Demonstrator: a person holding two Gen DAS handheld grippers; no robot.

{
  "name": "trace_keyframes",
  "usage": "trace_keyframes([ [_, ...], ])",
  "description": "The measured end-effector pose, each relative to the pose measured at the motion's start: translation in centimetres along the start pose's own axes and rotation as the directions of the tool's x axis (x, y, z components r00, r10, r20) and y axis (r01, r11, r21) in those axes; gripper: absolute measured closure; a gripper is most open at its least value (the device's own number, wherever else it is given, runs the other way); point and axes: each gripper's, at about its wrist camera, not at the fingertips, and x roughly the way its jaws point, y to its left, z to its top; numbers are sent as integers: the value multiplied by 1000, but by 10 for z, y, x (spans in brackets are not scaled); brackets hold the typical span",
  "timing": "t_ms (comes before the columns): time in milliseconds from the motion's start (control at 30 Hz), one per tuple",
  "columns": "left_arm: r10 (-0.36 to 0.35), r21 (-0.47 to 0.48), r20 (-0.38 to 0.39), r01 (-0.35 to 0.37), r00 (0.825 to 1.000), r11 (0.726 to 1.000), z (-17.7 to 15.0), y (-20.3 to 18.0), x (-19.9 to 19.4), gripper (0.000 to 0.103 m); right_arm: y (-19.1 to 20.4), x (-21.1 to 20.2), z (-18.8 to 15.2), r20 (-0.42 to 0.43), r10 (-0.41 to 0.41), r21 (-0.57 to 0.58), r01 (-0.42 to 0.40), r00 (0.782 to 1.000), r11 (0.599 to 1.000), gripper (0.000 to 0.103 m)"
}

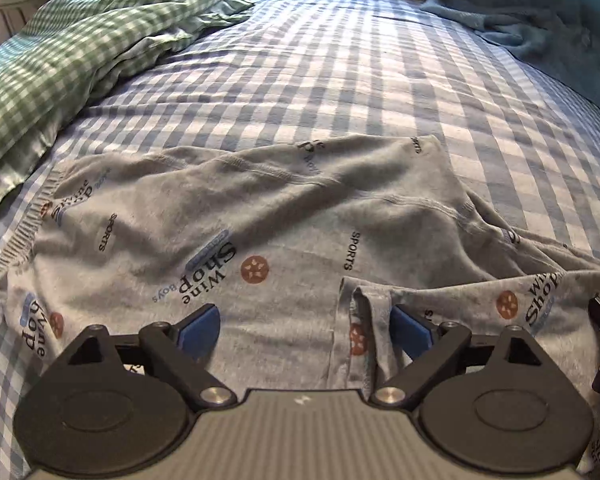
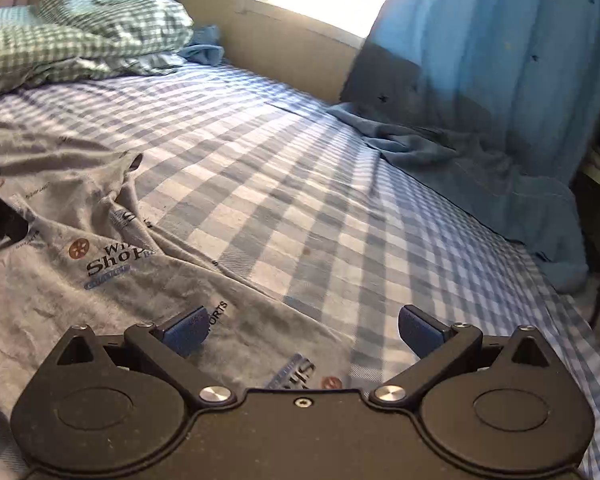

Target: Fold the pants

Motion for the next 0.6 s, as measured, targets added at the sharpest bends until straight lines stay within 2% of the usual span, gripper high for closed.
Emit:
trace_keyframes([
  [67,-7,13,14,7,1000,1000,0,6,1,5,-14,13,-12,9,-24,33,24,1000,999,1],
  [167,-10,20,20,10,1000,1000,-2,12,3,1,-48,20,-34,-5,-107,108,107,994,988,1],
  [233,-5,9,33,5,999,1000,-1,13,-3,3,-72,19,-44,-27,-102,142,105,994,984,1],
  [267,3,1,59,-3,998,1000,-3,13,-10,3,-76,15,-46,-37,-125,129,129,991,983,4],
  [300,10,-12,105,-8,994,1000,-7,12,-20,4,-75,8,-45,-44,-176,93,180,983,979,11],
  [333,3,-19,152,0,988,1000,-12,11,-30,4,-70,-2,-45,-30,-210,63,212,977,975,12],
  [400,-32,-5,214,34,976,999,-25,6,-47,3,-58,-30,-45,40,-167,76,164,985,984,7],
  [433,-21,8,222,20,975,1000,-32,0,-50,3,-46,-42,-46,67,-118,75,113,991,991,5],
  [533,68,96,189,-88,980,991,-53,-20,-41,5,-2,-59,-54,111,-22,-26,25,994,999,3],
  [567,112,112,175,-133,978,985,-58,-21,-35,5,7,-59,-60,104,-26,-53,31,994,998,2],
  [600,140,89,173,-157,975,984,-64,-17,-34,2,12,-58,-67,95,-64,-63,70,993,996,2],
])
